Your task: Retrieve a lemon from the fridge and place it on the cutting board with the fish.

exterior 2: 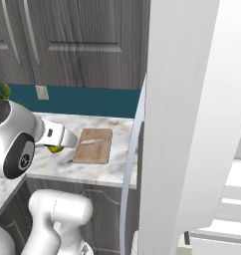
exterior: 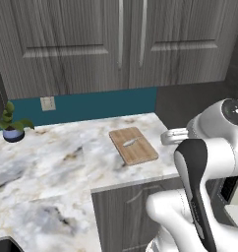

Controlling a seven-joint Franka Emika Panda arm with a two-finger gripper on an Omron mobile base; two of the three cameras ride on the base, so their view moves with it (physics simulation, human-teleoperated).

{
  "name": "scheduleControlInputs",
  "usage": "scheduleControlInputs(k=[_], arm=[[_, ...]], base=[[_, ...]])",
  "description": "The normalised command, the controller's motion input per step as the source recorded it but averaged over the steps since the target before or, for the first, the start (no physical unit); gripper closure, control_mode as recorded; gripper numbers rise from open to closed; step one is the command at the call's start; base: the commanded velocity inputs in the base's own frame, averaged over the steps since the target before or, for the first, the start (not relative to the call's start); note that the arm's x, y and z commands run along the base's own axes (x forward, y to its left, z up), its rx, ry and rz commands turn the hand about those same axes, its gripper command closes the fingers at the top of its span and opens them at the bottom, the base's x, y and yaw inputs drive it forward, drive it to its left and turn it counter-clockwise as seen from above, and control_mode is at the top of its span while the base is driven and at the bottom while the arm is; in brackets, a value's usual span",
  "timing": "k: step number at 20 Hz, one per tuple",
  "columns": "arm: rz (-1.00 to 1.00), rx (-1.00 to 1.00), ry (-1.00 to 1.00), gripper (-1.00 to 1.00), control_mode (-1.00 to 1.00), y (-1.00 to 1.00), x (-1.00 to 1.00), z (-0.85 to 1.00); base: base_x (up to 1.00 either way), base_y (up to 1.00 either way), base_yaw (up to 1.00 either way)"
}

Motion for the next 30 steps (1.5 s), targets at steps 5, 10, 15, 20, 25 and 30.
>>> scheduleControlInputs(k=[5,10,15,20,25,30], arm=[[0.0,0.02,0.0,1.0,-1.0,0.0,0.03,-0.1],[0.0,0.04,0.0,1.0,-1.0,0.0,0.31,-0.24],[0.0,0.0,0.05,1.0,-1.0,0.0,0.4,-0.45],[0.0,0.0,0.13,1.0,-1.0,0.0,0.51,-0.5],[0.0,0.0,0.02,1.0,-1.0,0.0,0.55,-0.55],[0.0,0.0,0.0,1.0,-1.0,0.0,0.53,-0.4]], base=[[0.0,0.0,0.0],[0.0,0.0,0.0],[0.0,0.0,0.0],[0.0,0.0,0.0],[0.0,0.0,0.0],[0.0,0.0,0.0]])
